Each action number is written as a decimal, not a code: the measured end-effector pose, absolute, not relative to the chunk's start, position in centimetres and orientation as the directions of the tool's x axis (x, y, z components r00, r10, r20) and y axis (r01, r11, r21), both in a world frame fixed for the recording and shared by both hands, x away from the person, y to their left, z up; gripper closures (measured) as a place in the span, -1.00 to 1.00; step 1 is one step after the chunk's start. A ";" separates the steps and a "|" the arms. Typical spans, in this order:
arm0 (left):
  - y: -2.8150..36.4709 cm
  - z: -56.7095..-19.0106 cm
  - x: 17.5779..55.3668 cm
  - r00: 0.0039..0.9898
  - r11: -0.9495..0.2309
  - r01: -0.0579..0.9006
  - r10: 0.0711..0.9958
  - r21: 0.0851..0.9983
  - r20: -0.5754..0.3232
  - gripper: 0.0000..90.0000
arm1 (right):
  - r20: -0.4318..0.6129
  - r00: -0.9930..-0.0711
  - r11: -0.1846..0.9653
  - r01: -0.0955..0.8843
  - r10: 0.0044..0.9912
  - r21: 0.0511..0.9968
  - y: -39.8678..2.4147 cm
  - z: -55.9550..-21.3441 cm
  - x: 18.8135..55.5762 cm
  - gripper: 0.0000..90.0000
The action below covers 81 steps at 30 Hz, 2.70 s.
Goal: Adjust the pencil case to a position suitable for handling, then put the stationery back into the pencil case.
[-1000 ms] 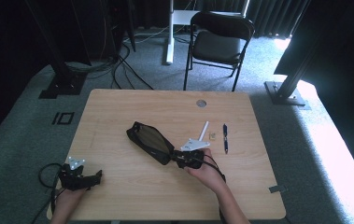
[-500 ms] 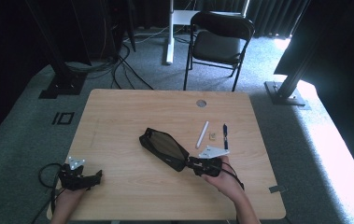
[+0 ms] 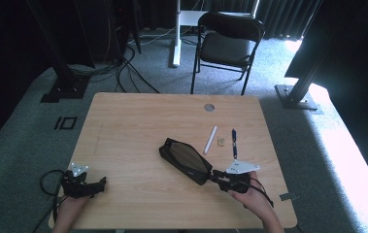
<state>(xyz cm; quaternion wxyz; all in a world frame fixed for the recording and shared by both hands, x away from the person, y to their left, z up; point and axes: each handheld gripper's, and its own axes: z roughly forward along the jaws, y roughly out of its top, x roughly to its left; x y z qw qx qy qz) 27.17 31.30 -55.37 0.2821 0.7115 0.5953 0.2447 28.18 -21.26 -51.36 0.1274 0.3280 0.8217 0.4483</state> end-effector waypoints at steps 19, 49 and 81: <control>31.3 -55.4 27.2 0.172 -0.132 0.709 0.985 0.693 0.012 -0.99 | 0.120 -0.702 0.341 0.480 0.702 0.808 -26.5 -51.4 25.0 0.62; 31.3 -55.4 27.2 0.171 -0.132 0.709 0.985 0.693 0.012 -0.99 | 0.151 -0.620 0.243 0.503 0.770 0.829 -31.9 -50.8 22.6 0.14; 31.3 -55.4 27.2 0.172 -0.132 0.709 0.985 0.693 0.012 -0.99 | 0.160 -0.311 0.044 0.559 0.937 0.828 -35.1 -53.4 31.2 0.01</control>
